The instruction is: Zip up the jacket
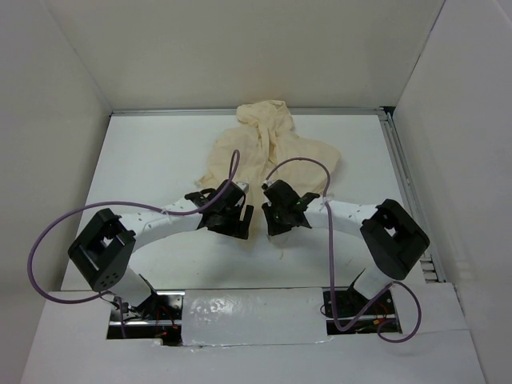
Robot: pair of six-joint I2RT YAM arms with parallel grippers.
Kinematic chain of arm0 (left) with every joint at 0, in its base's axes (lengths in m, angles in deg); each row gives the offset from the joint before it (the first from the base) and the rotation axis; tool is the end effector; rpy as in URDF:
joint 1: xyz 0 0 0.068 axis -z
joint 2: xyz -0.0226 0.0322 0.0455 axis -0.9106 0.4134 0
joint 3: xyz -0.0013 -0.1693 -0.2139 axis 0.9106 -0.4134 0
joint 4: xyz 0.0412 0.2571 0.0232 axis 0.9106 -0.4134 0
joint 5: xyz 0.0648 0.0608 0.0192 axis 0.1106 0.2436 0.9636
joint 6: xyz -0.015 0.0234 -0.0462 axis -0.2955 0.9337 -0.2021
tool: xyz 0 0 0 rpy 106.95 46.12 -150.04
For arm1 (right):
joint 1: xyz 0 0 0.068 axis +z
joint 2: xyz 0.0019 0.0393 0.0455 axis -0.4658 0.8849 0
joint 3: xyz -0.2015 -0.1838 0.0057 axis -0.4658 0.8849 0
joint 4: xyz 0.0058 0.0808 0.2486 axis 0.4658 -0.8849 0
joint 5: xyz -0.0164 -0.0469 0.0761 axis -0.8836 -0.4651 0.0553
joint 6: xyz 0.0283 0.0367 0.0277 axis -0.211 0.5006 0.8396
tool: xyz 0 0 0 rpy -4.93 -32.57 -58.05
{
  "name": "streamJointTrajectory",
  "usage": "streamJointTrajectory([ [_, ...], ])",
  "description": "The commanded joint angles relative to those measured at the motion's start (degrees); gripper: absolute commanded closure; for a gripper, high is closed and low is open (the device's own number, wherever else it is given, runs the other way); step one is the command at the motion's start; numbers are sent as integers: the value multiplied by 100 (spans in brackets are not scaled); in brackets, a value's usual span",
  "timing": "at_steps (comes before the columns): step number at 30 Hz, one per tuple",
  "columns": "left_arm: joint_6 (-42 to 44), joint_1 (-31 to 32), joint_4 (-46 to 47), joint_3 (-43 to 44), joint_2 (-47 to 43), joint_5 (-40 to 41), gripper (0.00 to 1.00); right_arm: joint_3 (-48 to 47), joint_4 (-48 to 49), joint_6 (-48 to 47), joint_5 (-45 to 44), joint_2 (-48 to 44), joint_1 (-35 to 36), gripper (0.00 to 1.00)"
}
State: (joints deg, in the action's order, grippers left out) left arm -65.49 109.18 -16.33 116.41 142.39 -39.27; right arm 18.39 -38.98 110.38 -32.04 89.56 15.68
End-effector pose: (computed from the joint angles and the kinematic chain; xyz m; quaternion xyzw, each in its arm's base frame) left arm 0.2225 -0.2105 0.1954 0.0832 0.9572 -0.1611 0.2257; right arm 0.2187 0.2077 0.1651 -0.1797 0.9493 0.1450 0.2134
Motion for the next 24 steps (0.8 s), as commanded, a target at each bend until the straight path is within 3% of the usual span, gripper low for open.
streamJointTrajectory([
  [1, 50, 26, 6, 95, -56, 55, 13, 19, 132, -110, -20, 159, -20, 77],
  [3, 58, 26, 15, 113, -47, 46, 13, 37, 220, -84, -47, 203, -20, 85],
  [8, 111, 53, 6, 157, 32, 46, 12, -16, 342, -66, -47, 422, -11, 86],
  [11, 172, 97, -20, 209, 111, 63, 12, -34, 439, -14, 23, 423, -11, 100],
  [16, 252, 202, -257, 447, 427, 362, 12, 221, 712, 329, -231, -428, -81, 100],
  [24, 76, 500, -749, 930, 1218, 862, 21, 590, 361, 575, -398, -1686, -503, 100],
])
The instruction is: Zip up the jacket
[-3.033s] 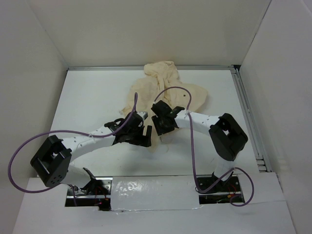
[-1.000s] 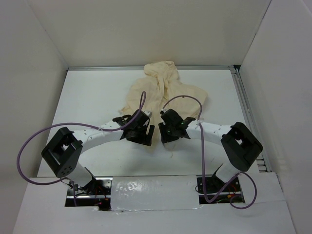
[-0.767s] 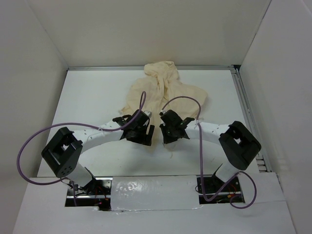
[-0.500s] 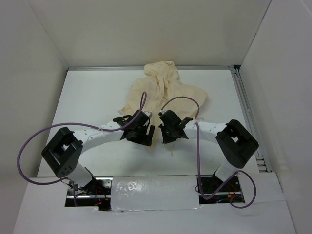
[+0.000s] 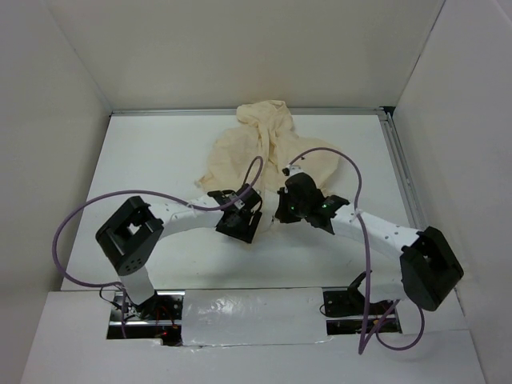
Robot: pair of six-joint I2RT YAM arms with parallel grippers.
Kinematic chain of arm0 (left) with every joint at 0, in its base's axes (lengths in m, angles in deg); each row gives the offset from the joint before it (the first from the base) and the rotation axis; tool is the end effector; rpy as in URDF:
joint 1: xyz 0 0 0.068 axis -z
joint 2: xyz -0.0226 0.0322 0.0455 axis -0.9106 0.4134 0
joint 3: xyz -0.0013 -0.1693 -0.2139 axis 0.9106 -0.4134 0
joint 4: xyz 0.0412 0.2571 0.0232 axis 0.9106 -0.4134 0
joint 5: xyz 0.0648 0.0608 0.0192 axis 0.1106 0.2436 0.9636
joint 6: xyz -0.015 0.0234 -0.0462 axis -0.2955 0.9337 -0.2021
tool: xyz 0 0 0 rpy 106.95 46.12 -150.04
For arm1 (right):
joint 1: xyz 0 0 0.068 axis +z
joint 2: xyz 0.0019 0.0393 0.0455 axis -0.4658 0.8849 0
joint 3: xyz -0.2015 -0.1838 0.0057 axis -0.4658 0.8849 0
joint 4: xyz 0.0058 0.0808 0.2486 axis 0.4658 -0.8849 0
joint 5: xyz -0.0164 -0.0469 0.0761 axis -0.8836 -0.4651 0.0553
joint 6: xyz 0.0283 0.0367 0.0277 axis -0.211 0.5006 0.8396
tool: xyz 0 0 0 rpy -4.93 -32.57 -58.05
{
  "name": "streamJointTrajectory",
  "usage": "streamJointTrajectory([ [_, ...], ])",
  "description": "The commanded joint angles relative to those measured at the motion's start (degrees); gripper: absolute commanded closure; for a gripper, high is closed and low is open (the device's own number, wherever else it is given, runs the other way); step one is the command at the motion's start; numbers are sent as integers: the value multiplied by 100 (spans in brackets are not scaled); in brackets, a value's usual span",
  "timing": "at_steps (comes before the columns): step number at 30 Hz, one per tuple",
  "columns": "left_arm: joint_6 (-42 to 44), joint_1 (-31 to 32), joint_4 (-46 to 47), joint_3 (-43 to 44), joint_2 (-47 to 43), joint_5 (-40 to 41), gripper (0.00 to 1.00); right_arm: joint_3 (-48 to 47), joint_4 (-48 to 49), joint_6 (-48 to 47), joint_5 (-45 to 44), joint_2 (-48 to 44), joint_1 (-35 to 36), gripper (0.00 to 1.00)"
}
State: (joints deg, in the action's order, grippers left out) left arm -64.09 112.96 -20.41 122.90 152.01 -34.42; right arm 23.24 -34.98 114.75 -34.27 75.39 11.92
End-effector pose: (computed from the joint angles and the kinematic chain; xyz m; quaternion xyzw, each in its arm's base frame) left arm 0.2285 -0.2424 0.1739 0.1200 0.9675 -0.0948 0.2016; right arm 0.2109 0.1738 0.2108 -0.1014 0.9241 0.1911 0.3150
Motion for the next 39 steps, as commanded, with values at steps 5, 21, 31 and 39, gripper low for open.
streamJointTrajectory([
  [5, -82, 299, -359, 299, 310, 379, 19, 298, 65, 147, 44, -464, -321, 100],
  [21, 902, 492, 380, -343, -552, -88, 21, 553, 84, 103, 396, -789, -549, 100],
  [31, 771, 606, 81, 79, 572, 422, 27, 624, 48, 112, 431, -842, -637, 100],
  [39, 806, 615, 309, -70, 328, 19, 28, 676, 136, 112, 554, -780, -699, 100],
])
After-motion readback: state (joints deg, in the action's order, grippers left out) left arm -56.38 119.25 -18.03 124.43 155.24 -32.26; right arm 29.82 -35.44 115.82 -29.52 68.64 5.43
